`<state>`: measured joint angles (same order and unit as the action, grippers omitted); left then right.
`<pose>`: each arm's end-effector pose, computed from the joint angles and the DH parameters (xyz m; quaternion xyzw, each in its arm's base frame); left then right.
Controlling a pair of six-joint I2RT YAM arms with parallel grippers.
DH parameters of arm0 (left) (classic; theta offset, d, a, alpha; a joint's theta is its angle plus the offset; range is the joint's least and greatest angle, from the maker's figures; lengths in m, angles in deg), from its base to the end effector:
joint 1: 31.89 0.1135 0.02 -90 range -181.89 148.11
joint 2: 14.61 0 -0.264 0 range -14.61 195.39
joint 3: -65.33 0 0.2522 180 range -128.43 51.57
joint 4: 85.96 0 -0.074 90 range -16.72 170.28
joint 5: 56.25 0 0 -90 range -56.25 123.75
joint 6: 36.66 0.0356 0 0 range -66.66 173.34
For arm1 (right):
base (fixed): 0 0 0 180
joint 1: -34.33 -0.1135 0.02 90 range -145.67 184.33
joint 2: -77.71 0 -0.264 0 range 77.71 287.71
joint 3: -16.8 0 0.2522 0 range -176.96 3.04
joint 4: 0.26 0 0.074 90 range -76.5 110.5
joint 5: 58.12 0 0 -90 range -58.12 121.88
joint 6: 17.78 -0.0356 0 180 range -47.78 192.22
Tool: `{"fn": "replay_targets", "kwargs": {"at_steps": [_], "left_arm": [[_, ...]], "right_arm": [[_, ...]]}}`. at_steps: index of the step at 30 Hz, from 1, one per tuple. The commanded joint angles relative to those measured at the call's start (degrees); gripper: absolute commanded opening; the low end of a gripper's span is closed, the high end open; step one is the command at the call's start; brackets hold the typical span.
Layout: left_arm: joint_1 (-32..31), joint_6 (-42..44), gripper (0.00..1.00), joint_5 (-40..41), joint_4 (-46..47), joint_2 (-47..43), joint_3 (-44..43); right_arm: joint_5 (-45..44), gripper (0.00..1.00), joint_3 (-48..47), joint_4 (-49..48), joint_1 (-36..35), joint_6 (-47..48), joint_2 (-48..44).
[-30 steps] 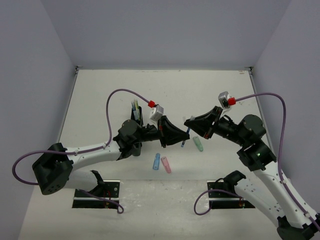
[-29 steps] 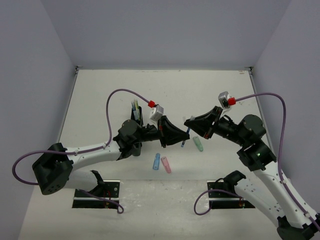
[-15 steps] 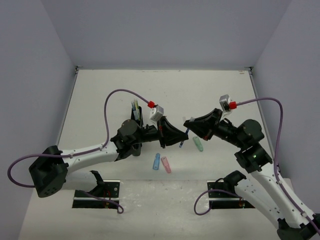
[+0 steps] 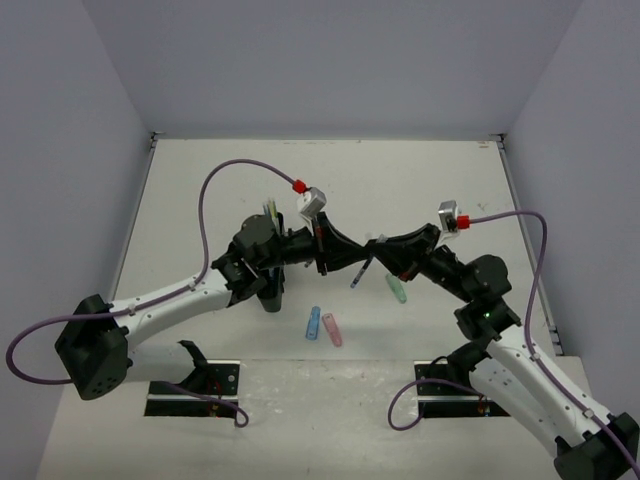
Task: Sort the stationery into containers
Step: Close the pen cap on the pen.
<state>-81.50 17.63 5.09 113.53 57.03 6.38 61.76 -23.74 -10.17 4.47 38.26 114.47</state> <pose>0.1732 -0.2299 0.3211 0.2616 0.6161 -0.6118 0.4215 0.1317 0.0961 0.3129 -0.1812 0.6038 0.5368 0.5608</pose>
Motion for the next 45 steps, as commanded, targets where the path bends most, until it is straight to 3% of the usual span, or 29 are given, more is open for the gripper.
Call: {"fn": "replay_targets", "kwargs": {"at_steps": [1, 10, 16, 18, 23, 27, 31, 36, 45], "left_arm": [[3.9, -2.1, 0.0, 2.8, 19.9, -3.5, -7.9], [2.9, -3.9, 0.0, -2.3, 28.3, -3.8, 13.7], [2.8, -1.7, 0.0, 10.0, 20.3, -9.2, 21.6], [2.7, -1.2, 0.0, 17.2, 11.2, -12.3, 21.1], [-0.1, 5.0, 0.16, 22.6, -16.2, -8.8, 11.0], [-6.9, 5.5, 0.39, 29.0, -33.5, 0.1, 2.4], [-20.0, 12.6, 0.66, 33.5, -39.7, 7.1, -3.8], [-27.4, 22.0, 0.68, 34.9, -46.0, 14.2, -9.0], [-31.1, 30.1, 0.65, 40.3, -54.2, 31.2, -18.4]], "right_arm": [[6.7, 0.0, 3.2, 14.1, -2.3, 0.5, -0.7], [-2.7, 0.0, -13.6, 25.9, -2.2, 4.6, -2.5], [-5.6, 0.0, -14.3, 26.9, -2.2, 6.4, 1.1], [-7.9, 0.0, -12.9, 27.2, -2.2, 6.5, 1.2], [-14.3, 0.0, -11.0, 31.7, -2.1, 5.7, -1.5], [-21.5, 0.0, -12.7, 38.7, -2.1, 4.2, -4.2], [-28.1, 0.0, -17.6, 47.9, -2.1, 4.3, -5.3], [-33.2, 0.0, -24.6, 59.8, -2.2, 5.2, -6.6], [-30.6, 0.0, -29.1, 64.2, -2.2, 6.7, -8.5]]}}
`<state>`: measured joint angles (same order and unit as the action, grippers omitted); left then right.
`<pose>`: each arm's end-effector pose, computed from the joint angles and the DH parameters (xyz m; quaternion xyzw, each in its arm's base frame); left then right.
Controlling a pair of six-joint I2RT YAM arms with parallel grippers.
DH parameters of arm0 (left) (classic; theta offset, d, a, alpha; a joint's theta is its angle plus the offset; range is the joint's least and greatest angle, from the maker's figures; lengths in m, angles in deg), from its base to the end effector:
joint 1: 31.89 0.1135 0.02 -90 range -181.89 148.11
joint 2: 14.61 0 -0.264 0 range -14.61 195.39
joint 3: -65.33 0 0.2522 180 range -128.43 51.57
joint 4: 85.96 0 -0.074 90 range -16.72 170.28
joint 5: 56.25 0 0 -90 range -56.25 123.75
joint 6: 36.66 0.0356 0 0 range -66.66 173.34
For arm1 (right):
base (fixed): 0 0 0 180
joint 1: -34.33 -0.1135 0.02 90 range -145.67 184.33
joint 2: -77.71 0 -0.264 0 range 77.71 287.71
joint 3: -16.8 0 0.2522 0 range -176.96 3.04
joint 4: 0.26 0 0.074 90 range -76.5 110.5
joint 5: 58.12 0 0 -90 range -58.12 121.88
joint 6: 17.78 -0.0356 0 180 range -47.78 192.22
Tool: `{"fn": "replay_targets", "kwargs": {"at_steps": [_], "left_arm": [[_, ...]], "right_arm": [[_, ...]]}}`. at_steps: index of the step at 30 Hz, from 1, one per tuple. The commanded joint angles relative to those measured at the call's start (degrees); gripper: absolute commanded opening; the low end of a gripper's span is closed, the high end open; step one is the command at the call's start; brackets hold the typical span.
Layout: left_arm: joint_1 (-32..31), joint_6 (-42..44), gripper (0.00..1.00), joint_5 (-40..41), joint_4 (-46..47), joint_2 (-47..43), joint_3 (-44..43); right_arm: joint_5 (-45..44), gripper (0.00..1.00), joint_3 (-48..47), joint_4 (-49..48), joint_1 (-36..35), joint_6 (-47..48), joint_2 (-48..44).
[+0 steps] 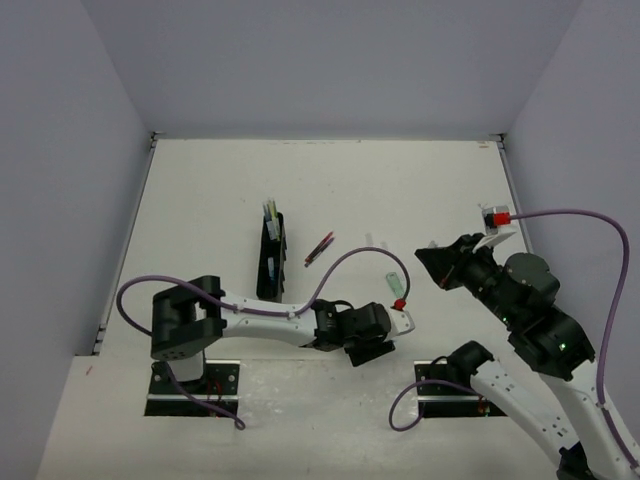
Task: Sort the stationery into containers
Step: Close the pen cap on the pen.
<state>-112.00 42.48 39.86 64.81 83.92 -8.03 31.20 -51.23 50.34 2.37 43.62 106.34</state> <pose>0.0640 -0.3452 0.1784 0.5268 0.7916 -0.1821 0.2502 0.0772 0.0476 0.3788 -0.0189 0.7725 0.3161 0.5504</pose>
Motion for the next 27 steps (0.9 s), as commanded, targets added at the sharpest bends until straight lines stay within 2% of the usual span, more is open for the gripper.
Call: {"fn": "replay_targets", "kwargs": {"at_steps": [1, 8, 12, 17, 19, 23, 27], "left_arm": [[-0.6, 5.5, 0.64, 6.1, -5.5, 5.3, -4.8], [-0.6, 7.3, 0.49, 4.0, -5.5, 8.2, -7.1], [-0.5, 7.2, 0.29, 0.2, -5.9, 10.1, -6.8], [-0.4, 6.9, 0.26, -2.8, -6.1, 12.6, -6.6], [0.2, 6.7, 0.16, -3.8, -6.0, 13.1, -6.5], [2.9, 6.1, 0.03, -7.1, -5.1, 13.4, -5.4], [4.0, 5.8, 0.0, -9.2, -4.7, 13.0, -4.6]], "right_arm": [[0.2, 0.0, -1.5, 3.7, -0.1, 1.4, -0.6], [1.7, 0.0, -1.4, 3.9, 0.0, 2.2, -1.4], [1.5, 0.0, -1.8, 4.2, 0.0, 2.5, -1.9], [1.8, 0.0, -3.0, 4.5, 0.0, 2.6, -1.6], [2.2, 0.0, -3.3, 4.4, 0.0, 2.4, -1.6], [2.8, 0.0, -3.7, 4.4, 0.0, 2.3, -1.6], [2.9, 0.0, -3.9, 4.4, 0.0, 2.2, -1.9]]}}
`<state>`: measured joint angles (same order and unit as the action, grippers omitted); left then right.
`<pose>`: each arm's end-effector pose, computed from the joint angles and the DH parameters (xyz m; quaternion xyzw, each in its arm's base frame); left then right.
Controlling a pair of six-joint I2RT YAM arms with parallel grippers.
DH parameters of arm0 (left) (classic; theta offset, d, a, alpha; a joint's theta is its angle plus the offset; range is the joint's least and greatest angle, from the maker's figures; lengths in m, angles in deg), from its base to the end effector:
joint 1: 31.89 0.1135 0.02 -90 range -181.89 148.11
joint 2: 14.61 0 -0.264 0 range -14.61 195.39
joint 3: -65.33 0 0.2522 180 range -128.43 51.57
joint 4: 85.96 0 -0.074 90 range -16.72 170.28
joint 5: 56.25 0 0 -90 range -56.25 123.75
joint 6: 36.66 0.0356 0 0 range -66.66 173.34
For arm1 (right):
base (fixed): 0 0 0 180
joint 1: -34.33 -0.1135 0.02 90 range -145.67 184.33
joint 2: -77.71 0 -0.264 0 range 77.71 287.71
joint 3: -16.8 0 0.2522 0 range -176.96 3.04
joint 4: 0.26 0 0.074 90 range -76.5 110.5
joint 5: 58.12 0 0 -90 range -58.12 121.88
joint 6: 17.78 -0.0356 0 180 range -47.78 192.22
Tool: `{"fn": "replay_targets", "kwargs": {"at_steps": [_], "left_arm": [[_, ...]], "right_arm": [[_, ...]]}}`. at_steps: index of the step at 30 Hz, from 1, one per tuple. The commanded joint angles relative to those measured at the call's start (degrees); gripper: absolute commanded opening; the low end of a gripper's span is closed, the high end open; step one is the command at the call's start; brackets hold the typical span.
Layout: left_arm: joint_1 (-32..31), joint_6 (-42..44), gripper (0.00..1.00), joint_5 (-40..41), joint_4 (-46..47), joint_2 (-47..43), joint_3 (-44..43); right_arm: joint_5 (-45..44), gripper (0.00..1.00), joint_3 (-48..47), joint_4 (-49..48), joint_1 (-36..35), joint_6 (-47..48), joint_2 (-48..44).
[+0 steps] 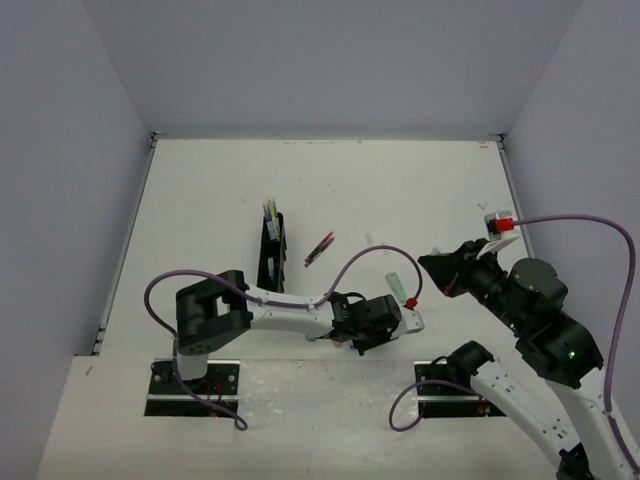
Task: Sort the stationery into containers
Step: Close the pen cap on the pen.
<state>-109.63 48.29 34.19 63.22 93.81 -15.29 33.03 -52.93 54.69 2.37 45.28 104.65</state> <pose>0.0817 -0.3748 0.1528 0.5697 0.7761 -0.1760 0.2053 0.0648 0.0413 0.3813 -0.0404 0.7770 0.3157 0.5432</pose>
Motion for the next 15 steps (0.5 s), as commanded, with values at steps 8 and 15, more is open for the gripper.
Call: {"fn": "replay_targets", "kwargs": {"at_steps": [8, 15], "left_arm": [[4.8, -6.9, 0.0, 8.2, 1.9, -9.8, 5.0], [7.9, -13.3, 0.0, 11.6, 2.4, -22.5, 5.2]], "right_arm": [[2.5, 0.0, -2.2, -3.7, 0.0, 0.5, -1.5], [3.6, 0.0, -4.4, -4.8, 0.0, 1.4, 0.4]]}}
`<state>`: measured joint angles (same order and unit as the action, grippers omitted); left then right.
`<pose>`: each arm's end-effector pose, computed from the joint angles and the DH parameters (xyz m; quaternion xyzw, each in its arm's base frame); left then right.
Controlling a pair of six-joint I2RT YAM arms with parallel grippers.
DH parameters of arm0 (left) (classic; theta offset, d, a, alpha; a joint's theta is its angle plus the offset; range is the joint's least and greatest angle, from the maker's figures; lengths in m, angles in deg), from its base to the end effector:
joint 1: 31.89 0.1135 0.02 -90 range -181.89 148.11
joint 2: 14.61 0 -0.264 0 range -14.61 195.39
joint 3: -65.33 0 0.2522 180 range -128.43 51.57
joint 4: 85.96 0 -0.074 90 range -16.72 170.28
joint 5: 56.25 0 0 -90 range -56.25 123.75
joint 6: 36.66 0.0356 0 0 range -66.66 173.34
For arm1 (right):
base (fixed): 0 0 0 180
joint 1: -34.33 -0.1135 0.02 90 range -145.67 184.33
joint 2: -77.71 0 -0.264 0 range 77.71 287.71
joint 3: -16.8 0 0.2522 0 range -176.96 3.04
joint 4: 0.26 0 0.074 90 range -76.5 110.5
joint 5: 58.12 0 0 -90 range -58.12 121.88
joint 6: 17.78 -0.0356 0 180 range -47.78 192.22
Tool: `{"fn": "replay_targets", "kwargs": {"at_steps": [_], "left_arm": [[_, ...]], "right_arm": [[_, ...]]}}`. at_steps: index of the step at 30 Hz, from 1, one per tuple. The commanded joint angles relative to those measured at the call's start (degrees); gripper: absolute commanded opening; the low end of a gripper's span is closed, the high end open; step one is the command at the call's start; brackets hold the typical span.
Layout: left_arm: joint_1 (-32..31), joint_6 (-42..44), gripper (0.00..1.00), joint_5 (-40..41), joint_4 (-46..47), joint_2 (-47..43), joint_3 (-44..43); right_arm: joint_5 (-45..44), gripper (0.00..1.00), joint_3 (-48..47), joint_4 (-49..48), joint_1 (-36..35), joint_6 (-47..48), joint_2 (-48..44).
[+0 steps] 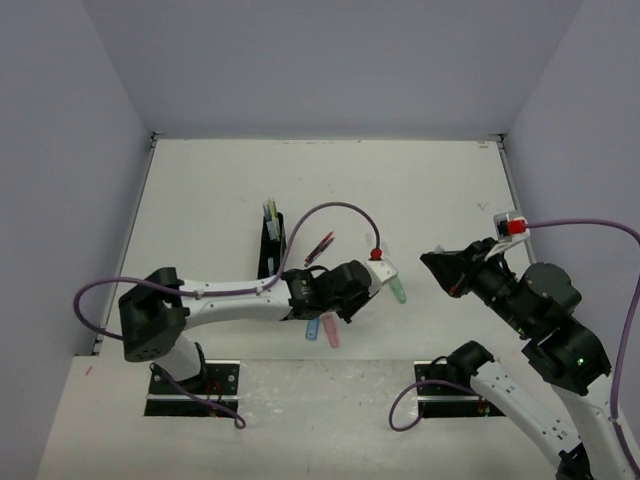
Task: Sort the stationery into containers
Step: Close the pen cap on the pen.
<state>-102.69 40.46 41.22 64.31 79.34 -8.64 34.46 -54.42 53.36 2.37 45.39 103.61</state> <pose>0.1181 -0.3251 0.2073 0.4340 0.8305 -0.1837 0.2968 0.0571 0.0375 0.3923 -0.0486 0.7548 0.3358 0.5614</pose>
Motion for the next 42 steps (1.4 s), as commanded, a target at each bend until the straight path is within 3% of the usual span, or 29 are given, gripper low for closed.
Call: {"fn": "replay_targets", "kwargs": {"at_steps": [1, 7, 11, 16, 22, 29, 42], "left_arm": [[1.1, -6.6, 0.0, 5.4, 1.0, -9.2, -1.5], [1.2, -13.8, 0.0, 7.2, 10.3, -22.9, 5.5], [1.3, -18.8, 0.0, 5.9, 30.8, -37.0, 19.4], [1.3, -21.2, 0.0, 3.7, 50.7, -44.6, 31.8], [1.3, -19.8, 0.0, -2.7, 64.6, -46.9, 37.2], [1.3, -18.0, 0.0, -9.4, 71.3, -44.9, 37.5], [1.3, -17.7, 0.0, -13.9, 71.3, -38.3, 33.0]], "right_arm": [[3.2, 0.0, -3.0, -4.4, 0.0, 1.4, 2.1], [21.5, 0.0, -2.1, -14.6, 0.0, 0.7, 5.2], [31.5, 0.0, 1.1, -28.2, 0.0, -3.6, 5.2], [35.6, 0.0, 1.6, -37.9, 0.0, -7.2, 9.3], [39.7, 0.0, 1.5, -47.2, -0.2, -12.4, 15.3], [41.0, 0.0, 2.6, -50.9, -0.8, -14.5, 17.9], [40.6, 0.0, 4.0, -50.5, -3.4, -13.0, 19.6]]}}
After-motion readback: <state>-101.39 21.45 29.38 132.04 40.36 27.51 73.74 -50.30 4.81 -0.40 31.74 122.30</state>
